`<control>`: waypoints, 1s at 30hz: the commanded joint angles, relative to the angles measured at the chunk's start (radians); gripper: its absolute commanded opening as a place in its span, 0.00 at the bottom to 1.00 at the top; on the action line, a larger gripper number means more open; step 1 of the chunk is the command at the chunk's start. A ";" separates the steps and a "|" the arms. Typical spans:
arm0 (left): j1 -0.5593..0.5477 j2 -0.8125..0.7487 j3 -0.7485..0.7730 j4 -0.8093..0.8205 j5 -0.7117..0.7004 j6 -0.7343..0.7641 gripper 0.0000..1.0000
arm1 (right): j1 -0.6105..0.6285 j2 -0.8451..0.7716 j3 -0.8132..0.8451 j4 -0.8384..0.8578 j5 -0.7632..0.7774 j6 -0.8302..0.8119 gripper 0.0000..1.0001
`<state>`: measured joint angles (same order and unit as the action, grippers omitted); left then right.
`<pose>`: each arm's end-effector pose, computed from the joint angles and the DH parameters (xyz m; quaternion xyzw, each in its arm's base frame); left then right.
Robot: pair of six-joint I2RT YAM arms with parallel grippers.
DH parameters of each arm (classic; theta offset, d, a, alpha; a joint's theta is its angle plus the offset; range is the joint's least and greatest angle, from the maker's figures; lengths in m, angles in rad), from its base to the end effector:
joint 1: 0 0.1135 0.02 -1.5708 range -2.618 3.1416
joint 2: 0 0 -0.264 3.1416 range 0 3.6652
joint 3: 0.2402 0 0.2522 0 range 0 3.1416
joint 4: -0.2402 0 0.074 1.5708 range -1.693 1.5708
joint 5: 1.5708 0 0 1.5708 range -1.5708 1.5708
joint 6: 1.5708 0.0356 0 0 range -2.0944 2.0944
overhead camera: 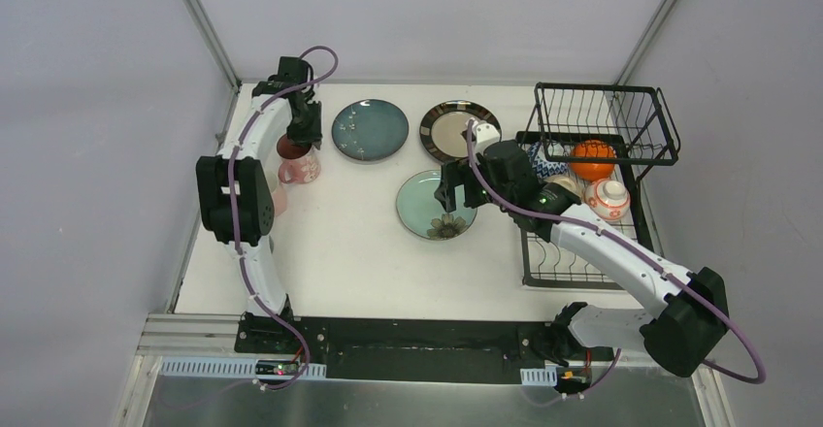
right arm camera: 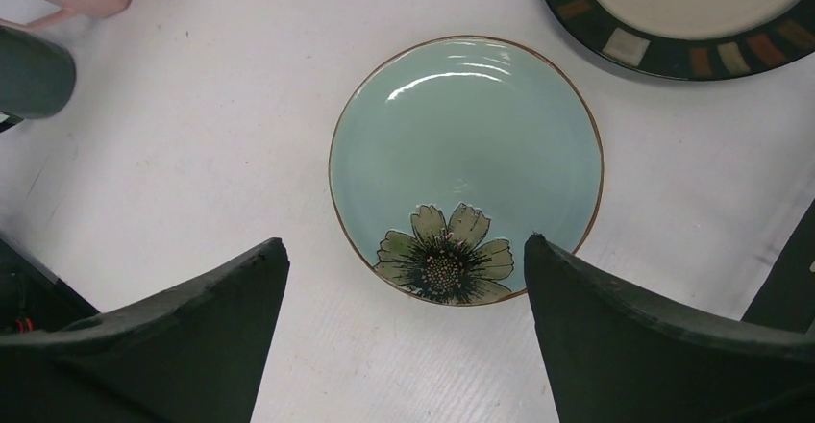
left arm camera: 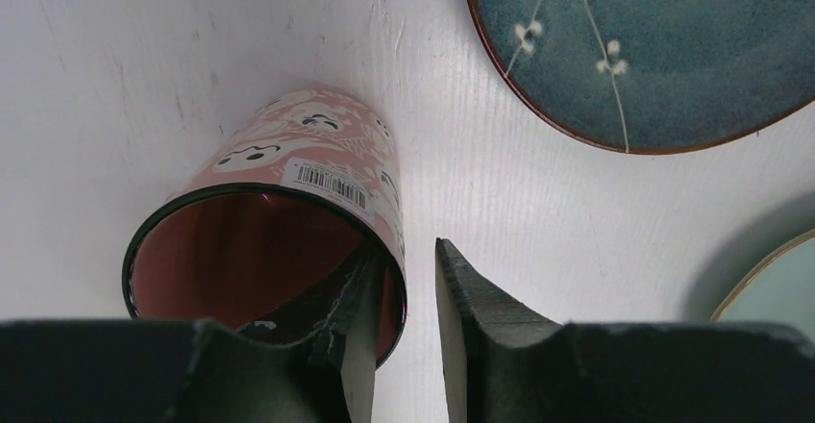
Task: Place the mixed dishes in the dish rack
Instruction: Pick up the cup at the center of the board.
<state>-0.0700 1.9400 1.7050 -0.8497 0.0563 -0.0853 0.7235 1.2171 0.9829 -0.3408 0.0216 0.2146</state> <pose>0.4175 -0.0313 0.2642 -0.0006 0.9702 -0.0459 0.2377 0.2049 0.1800 0.3031 -0.2161 0.8515 0.2074 0.4303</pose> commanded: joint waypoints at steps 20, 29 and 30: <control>0.008 -0.205 -0.019 -0.042 0.197 -0.112 0.00 | -0.004 -0.043 -0.026 0.073 0.025 0.183 0.99; 0.008 -0.351 -0.103 0.036 0.386 -0.237 0.00 | -0.003 -0.031 -0.033 0.126 -0.041 0.235 0.93; 0.008 -0.373 -0.124 0.063 0.415 -0.261 0.00 | -0.003 -0.029 -0.032 0.134 -0.046 0.239 0.92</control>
<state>-0.0589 1.7065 1.6176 -0.9028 0.3202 -0.2447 0.7235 1.1904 0.9382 -0.2859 0.0082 0.4099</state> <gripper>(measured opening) 0.041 0.935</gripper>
